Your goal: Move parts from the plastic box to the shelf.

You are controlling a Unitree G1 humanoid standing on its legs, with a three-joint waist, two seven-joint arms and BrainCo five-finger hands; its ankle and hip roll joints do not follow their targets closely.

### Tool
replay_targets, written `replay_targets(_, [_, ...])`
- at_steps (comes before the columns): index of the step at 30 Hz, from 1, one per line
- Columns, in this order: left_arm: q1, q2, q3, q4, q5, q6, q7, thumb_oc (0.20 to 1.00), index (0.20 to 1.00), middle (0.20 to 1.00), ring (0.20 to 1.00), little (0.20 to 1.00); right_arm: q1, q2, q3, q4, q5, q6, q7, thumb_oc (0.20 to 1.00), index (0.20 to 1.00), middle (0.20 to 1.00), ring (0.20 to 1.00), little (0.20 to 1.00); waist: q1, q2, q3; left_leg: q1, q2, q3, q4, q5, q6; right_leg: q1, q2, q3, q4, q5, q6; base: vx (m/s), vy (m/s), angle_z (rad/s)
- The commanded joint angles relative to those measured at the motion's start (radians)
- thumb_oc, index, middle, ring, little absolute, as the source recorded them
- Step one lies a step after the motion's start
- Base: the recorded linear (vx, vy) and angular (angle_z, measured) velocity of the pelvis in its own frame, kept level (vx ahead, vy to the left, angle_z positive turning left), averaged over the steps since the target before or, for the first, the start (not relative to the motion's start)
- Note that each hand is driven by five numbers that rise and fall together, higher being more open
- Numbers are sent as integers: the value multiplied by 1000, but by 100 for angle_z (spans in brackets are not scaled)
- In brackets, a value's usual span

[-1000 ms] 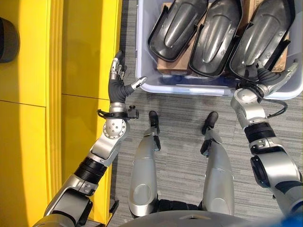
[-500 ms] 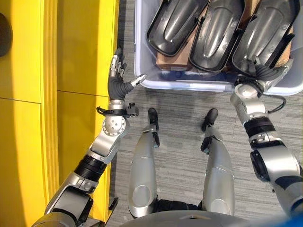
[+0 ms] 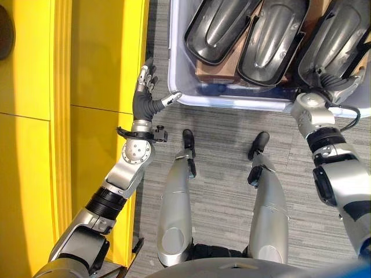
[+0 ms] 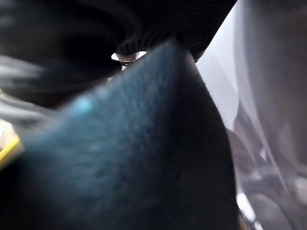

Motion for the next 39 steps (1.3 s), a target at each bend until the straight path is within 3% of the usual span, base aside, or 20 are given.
replay_targets(1, [4,20,-1,-57,-1,-36,-5,1000,1000,1000,1000,1000,12,-15,32,32,158,2,95,1000,1000,1000,1000,1000,25,41,-33,-37,-43,-66,-21,-3,-18,-6,-11,-53,151,-145,60,0,0,0])
replay_targets(11, [-7,31,-11,-54,-7,-25,-9,1000,1000,1000,1000,1000,-28,-17,86,98,358,50,283,1000,1000,1000,1000,1000,32,43,-33,-66,-38,-71,-9,4,-25,-37,-12,-54,165,-141,56,0,0,0])
replay_targets(17, [-10,27,-16,-45,-5,-26,-9,1000,1000,1000,1000,1000,-35,-16,101,133,389,60,369,1000,1000,1000,1000,1000,33,44,-33,-72,-34,-72,-3,6,-27,-48,-13,-54,175,-141,52,0,0,0])
replay_targets(18, [-10,30,-17,-45,-10,-26,-12,1000,1000,1000,1000,1000,-39,-18,104,139,387,66,396,711,711,711,711,711,34,45,-33,-73,-35,-72,-2,7,-28,-48,-13,-54,175,-140,52,0,0,0])
replay_targets(19, [-9,31,-16,-44,-7,-26,-13,1000,1000,1000,1000,1000,-42,-18,105,142,379,71,402,542,542,542,542,542,34,45,-33,-73,-35,-72,-2,7,-28,-48,-12,-55,174,-139,52,0,0,0])
replay_targets(20, [-10,31,-17,-43,-5,-26,-13,1000,1000,1000,1000,1000,-45,-18,106,145,369,72,405,200,200,200,200,200,35,45,-33,-72,-35,-72,-2,7,-28,-48,-12,-56,174,-139,52,0,0,0])
replay_targets(23, [-8,42,-17,-36,-19,-40,-2,1000,1000,1000,1000,1000,-70,-66,166,189,149,251,429,200,200,200,200,200,36,48,-33,-71,-33,-73,-9,15,-34,-50,-13,-54,167,-132,54,-7,2,-3])
replay_targets(27, [0,53,-18,-30,-26,-69,4,1000,1000,1000,1000,1000,-81,-91,192,206,203,235,425,200,200,200,200,200,38,46,-33,-78,-29,-74,-10,18,-34,-52,-13,-58,165,-129,55,-3,-5,-2])
replay_targets(32, [5,53,-20,-28,-20,-70,17,1000,1000,1000,1000,1000,-82,-94,192,217,152,269,393,200,200,200,200,200,42,46,-33,-80,-31,-80,-14,19,-33,-54,-10,-62,167,-131,55,0,0,0])
replay_targets(36, [9,49,-25,-26,-9,-83,23,1000,1000,1000,1000,1000,-72,-90,191,222,127,206,377,200,200,200,200,200,43,50,-33,-76,-33,-81,-22,23,-31,-50,-7,-62,163,-131,53,0,0,0])
replay_targets(37, [13,46,-28,-22,-6,-93,21,1000,1000,1000,1000,1000,-74,-89,187,216,114,112,363,200,200,200,200,200,44,53,-33,-69,-33,-81,-24,24,-31,-43,-7,-62,163,-132,52,0,0,0])
replay_targets(39, [22,47,-28,-27,-7,-104,24,1000,1000,1000,1000,1000,-77,-83,183,188,28,-3,328,200,200,200,200,200,45,57,-33,-56,-34,-81,-28,23,-30,-33,-6,-61,163,-134,51,0,0,0])
